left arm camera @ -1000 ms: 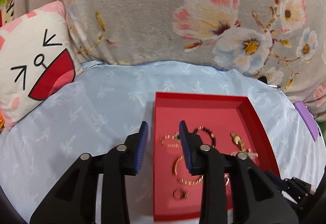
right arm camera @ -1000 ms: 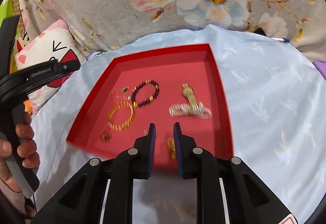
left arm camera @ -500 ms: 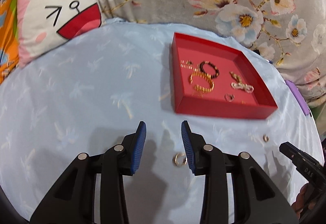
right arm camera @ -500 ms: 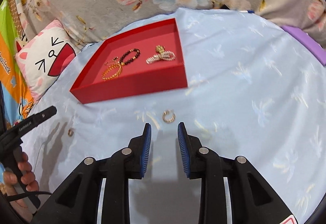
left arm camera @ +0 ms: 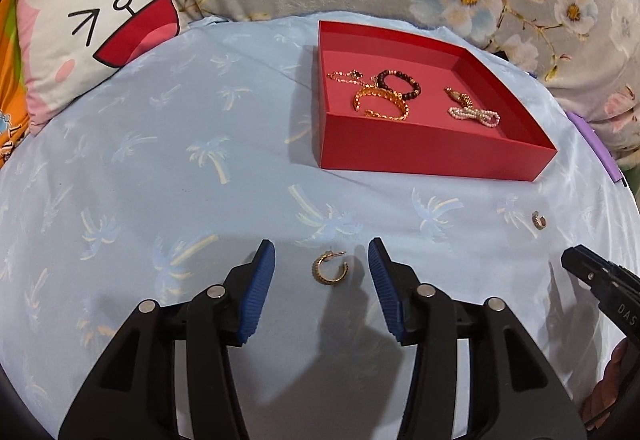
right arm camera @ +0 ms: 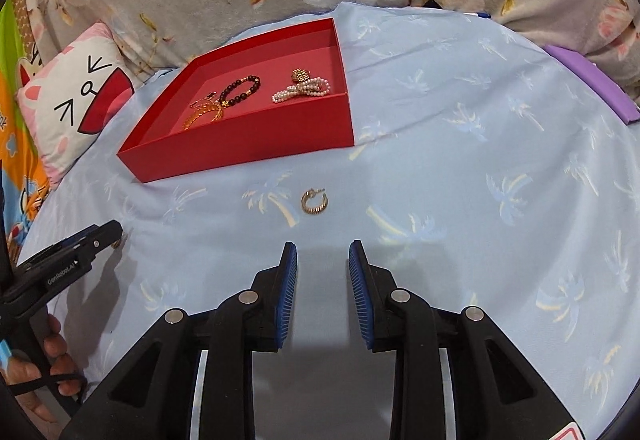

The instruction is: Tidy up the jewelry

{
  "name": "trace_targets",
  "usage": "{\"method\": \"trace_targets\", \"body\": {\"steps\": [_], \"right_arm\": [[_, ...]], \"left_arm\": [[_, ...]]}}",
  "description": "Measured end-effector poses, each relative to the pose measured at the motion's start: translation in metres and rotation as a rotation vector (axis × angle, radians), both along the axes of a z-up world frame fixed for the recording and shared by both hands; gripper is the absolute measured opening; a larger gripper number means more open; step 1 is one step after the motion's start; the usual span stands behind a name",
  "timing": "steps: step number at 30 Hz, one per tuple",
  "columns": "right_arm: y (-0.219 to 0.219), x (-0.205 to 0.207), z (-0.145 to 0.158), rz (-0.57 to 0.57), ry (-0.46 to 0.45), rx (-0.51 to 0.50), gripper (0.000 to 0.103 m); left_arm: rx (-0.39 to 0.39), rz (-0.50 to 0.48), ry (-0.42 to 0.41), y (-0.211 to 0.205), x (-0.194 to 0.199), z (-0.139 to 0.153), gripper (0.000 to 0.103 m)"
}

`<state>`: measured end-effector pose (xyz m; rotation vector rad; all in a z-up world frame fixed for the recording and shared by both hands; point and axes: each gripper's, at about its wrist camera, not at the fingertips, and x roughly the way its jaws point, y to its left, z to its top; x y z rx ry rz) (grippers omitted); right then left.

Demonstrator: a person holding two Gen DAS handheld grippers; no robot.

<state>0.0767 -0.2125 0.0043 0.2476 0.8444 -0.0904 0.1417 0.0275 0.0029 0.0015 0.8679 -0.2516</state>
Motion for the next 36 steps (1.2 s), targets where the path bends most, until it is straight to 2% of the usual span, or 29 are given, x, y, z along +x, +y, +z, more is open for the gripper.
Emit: {"method": "trace_targets", "body": {"steps": [7, 15, 17, 19, 23, 31, 36], "right_arm": [[0.004, 0.031, -0.003, 0.011, 0.019, -0.038, 0.029], [0.007, 0.043, -0.007, 0.004, 0.038, -0.070, 0.026], [0.008, 0.042, -0.007, -0.003, 0.039, -0.087, 0.022], [0.009, 0.042, -0.008, -0.003, 0.038, -0.090, 0.015], [0.009, 0.041, -0.008, -0.003, 0.035, -0.089, 0.015], [0.009, 0.034, -0.005, 0.002, 0.012, -0.074, 0.015], [0.006, 0.025, 0.007, 0.013, -0.019, -0.021, 0.015]], "left_arm": [[-0.003, -0.011, 0.011, -0.001, 0.002, -0.004, 0.047], [-0.003, -0.012, 0.012, -0.002, 0.001, -0.004, 0.046], [-0.014, -0.015, 0.016, -0.001, 0.001, -0.003, 0.042], [-0.017, -0.021, 0.017, -0.001, -0.001, -0.003, 0.032], [-0.020, -0.031, 0.021, 0.001, -0.003, -0.003, 0.017], [-0.025, -0.045, 0.023, 0.000, -0.011, -0.002, 0.016], [-0.057, -0.074, 0.047, -0.002, -0.016, 0.005, 0.016]]}}
